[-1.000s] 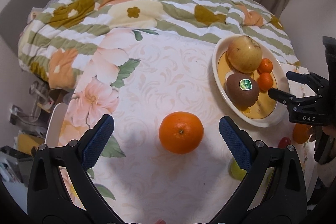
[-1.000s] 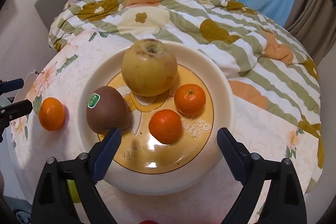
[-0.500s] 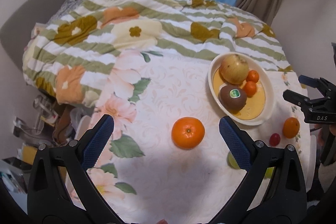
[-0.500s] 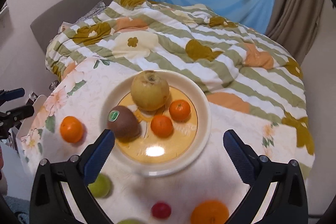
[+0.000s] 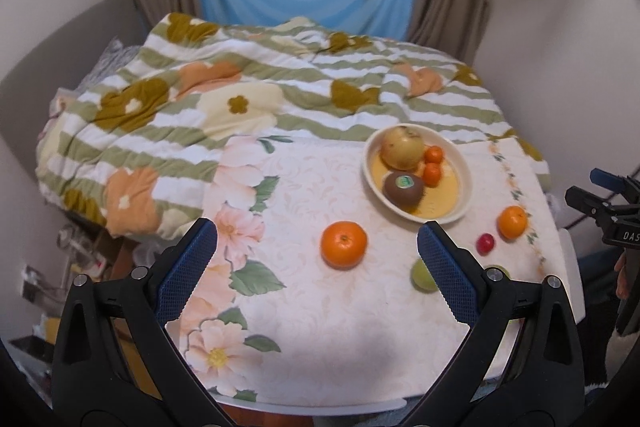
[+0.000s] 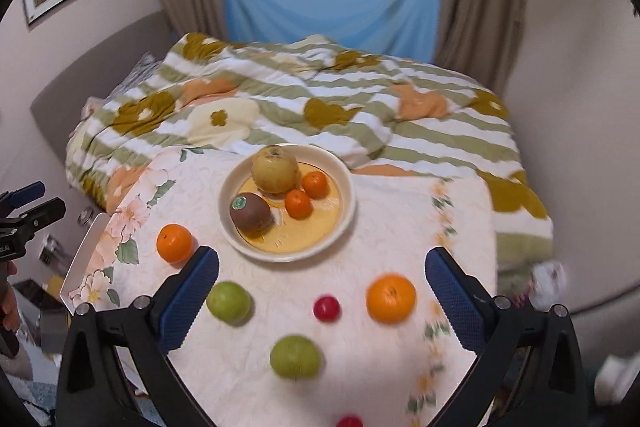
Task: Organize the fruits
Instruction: 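Withdraw both tools from the bowl toward the remaining fruits, then grasp the large green apple with the left tool while the right tool grasps a red tomato, then carry the green apple into the bowl and open the left tool while the right tool carries the tomato, then lower the red tomato into the bowl and open the right tool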
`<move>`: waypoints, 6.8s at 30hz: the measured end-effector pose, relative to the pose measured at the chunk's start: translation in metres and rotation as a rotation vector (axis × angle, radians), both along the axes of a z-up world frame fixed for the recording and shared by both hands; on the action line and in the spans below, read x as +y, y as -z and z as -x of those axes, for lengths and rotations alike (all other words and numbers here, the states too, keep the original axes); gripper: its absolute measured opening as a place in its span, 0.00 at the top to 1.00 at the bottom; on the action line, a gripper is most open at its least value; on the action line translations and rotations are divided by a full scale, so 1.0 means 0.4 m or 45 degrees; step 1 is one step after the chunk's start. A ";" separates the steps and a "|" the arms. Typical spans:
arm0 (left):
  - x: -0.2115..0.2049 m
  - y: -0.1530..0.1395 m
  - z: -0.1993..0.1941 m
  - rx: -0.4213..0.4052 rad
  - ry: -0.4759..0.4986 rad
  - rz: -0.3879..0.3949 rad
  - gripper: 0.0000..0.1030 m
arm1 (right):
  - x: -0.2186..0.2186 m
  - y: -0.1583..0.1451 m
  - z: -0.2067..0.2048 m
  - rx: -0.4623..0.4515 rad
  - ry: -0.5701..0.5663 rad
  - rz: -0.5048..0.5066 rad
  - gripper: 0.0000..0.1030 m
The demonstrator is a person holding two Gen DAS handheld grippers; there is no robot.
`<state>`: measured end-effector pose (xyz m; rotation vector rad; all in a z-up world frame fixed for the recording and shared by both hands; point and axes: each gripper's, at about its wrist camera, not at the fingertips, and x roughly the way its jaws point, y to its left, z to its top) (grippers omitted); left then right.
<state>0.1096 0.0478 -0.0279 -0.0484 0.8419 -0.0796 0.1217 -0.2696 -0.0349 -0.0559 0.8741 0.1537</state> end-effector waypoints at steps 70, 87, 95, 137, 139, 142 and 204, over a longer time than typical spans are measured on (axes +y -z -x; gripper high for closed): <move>-0.634 0.476 -0.047 0.414 1.079 -0.169 0.40 | -0.104 0.431 0.244 0.324 0.296 -0.094 0.66; -0.573 0.389 -0.029 0.348 0.998 -0.122 0.40 | -0.095 0.366 0.255 0.272 0.268 -0.068 0.74; -0.512 0.289 -0.010 0.285 0.911 -0.068 0.40 | -0.065 0.278 0.258 0.213 0.237 -0.065 0.74; -0.255 0.198 -0.425 0.235 0.145 0.073 0.40 | -0.018 0.161 -0.278 0.109 -0.231 -0.121 0.74; -0.257 0.226 -0.451 0.260 0.127 0.075 0.40 | -0.021 0.181 -0.313 0.130 -0.252 -0.117 0.74; -0.256 0.273 -0.487 0.297 0.091 0.074 0.40 | -0.025 0.203 -0.343 0.156 -0.276 -0.113 0.74; -0.092 0.251 -0.309 0.282 -0.267 -0.005 0.00 | 0.034 0.316 -0.458 0.194 -0.524 -0.047 0.15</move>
